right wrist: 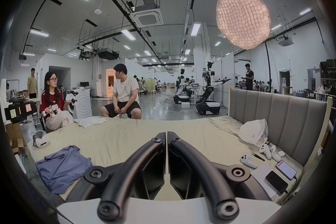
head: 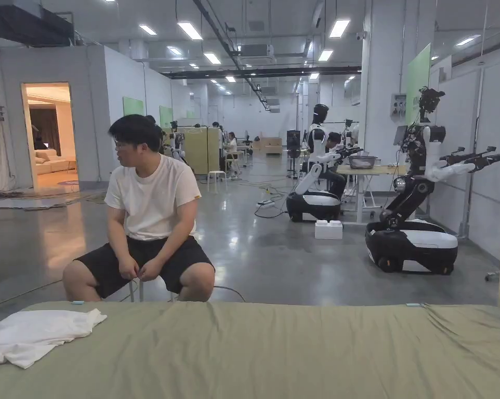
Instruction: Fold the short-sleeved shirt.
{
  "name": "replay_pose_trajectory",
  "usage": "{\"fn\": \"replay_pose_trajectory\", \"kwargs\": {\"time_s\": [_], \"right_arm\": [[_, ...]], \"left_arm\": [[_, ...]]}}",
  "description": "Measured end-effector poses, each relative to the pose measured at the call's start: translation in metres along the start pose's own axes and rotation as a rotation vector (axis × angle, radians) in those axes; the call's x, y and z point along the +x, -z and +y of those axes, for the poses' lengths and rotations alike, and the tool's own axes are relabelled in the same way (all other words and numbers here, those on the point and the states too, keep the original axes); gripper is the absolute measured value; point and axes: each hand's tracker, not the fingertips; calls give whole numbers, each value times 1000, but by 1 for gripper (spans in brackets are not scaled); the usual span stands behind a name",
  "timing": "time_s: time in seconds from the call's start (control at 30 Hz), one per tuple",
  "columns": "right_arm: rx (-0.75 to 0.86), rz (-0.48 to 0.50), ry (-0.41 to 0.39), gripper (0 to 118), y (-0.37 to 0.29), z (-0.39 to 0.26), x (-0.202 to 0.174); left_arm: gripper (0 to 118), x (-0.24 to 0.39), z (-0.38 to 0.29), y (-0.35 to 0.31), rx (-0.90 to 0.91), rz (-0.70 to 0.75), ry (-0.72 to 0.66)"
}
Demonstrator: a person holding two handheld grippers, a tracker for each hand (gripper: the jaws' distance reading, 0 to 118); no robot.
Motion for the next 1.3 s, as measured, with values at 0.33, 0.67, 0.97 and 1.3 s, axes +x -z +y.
{"fn": "replay_pose_trajectory", "kwargs": {"time_s": [0.33, 0.67, 0.97, 1.3], "right_arm": [[-1, 1, -4, 0, 1, 0, 0], [-2, -10, 4, 0, -2, -2, 1], [-22, -10, 41, 0, -4, -1, 6], [-15, 75, -1234, 0, -3, -34, -45]], "left_arm": [[0, 0, 0, 0, -9, 13, -6], [0, 2, -2, 0, -24, 4, -1], [0, 0, -1, 0, -36, -2, 17], [0, 36, -59, 4, -43, -120, 1385]]}}
